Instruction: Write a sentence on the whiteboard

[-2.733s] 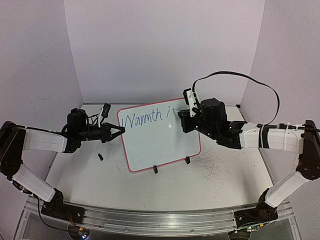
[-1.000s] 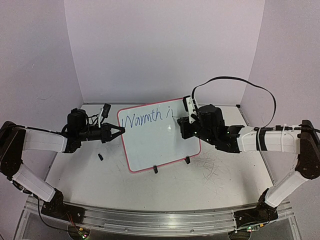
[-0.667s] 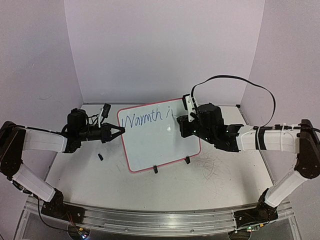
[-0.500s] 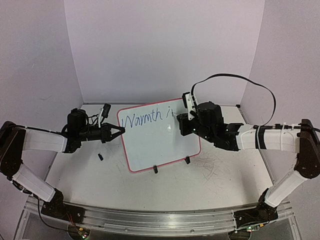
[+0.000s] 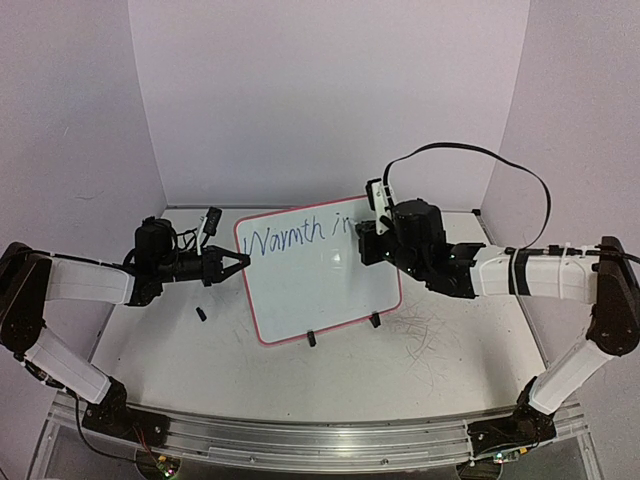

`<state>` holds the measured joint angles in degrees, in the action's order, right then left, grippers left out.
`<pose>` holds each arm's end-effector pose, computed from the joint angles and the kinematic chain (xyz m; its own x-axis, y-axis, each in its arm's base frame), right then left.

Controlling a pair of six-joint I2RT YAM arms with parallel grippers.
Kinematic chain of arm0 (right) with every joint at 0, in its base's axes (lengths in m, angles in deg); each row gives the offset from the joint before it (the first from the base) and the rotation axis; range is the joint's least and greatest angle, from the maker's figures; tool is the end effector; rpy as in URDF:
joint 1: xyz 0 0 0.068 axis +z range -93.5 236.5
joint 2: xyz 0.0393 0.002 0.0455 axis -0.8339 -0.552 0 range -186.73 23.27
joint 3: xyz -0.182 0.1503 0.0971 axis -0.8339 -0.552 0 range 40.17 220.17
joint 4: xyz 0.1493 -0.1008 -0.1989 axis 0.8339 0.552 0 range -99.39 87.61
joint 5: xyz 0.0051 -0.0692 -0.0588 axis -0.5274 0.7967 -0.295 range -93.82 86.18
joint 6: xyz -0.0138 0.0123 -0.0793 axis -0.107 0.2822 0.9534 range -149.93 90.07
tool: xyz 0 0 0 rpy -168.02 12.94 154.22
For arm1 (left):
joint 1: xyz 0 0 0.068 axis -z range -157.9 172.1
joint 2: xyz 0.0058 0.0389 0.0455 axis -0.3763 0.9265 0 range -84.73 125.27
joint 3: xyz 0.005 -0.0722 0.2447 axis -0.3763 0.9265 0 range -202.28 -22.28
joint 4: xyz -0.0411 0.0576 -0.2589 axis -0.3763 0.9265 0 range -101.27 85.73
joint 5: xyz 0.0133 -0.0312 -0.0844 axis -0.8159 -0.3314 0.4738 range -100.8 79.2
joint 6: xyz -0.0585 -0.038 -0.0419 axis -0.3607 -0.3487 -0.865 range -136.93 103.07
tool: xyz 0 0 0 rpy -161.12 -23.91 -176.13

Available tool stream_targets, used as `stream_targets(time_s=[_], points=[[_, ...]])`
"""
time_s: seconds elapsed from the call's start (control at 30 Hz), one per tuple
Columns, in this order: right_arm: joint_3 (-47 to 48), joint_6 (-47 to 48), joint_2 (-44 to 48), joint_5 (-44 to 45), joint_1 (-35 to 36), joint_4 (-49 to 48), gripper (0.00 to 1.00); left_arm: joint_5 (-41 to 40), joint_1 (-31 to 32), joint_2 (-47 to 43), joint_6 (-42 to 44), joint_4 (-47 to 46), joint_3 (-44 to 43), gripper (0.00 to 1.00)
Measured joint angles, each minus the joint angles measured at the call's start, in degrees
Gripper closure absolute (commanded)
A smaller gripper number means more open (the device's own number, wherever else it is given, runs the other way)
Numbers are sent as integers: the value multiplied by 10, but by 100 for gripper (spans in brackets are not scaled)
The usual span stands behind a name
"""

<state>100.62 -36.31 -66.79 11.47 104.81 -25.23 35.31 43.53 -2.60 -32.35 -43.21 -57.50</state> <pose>0.2849 0.2918 0.2529 -0.2186 -0.0843 -0.9722 -0.5291 0.8474 0.0455 0.2807 -0.1648 0.1819 -0.4715 -0.0129 -0.8818 0.8049 0.4021 -0.4363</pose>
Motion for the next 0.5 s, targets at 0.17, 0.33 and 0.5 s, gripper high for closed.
stream_targets(time_s=[0.17,0.33,0.5], points=[[0,1,0,8,-2,-1,100,0,0,0,0,0,0,100],[0,0,0,7,-2,0,100,0,0,0,0,0,0,100],[0,-3,1,5,-2,2,100,0,0,0,0,0,0,100]])
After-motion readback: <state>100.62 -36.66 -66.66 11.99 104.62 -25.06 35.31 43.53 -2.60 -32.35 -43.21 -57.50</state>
